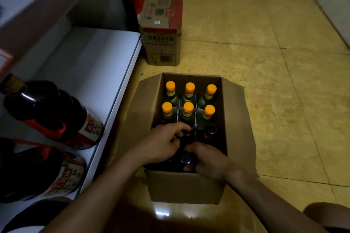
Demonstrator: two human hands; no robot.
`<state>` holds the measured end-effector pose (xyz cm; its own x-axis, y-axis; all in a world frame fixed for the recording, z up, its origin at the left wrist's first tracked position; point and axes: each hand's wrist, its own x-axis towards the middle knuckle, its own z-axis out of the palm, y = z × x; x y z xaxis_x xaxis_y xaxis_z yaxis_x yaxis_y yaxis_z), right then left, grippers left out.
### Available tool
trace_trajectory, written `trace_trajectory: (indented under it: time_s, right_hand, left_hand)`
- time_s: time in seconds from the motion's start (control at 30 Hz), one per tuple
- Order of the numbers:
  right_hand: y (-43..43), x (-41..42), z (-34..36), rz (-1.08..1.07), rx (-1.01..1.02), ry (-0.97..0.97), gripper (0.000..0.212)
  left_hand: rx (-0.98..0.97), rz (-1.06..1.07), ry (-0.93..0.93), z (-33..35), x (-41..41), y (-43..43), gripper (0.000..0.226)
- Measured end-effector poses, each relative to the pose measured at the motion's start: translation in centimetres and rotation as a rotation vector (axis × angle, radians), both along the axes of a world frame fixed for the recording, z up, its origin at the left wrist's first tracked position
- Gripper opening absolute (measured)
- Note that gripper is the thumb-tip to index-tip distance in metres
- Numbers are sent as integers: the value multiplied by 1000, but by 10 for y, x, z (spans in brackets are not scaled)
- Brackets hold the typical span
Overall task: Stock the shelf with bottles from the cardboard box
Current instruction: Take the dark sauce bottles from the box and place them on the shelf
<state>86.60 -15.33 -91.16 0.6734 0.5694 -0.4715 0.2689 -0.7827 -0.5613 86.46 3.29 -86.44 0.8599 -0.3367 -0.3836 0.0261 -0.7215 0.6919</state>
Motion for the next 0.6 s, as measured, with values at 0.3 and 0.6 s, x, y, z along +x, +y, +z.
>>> trace_trajectory:
  time_s: [0.3,0.6]
  right_hand:
    - [-9,3,5,-181,223,67,22]
    - [-10,11,62,-552,632,-32,16]
  left_hand:
    - [-13,-63,96,-9,-2,12,56]
    - [-230,-72,175,-3,2,10,73]
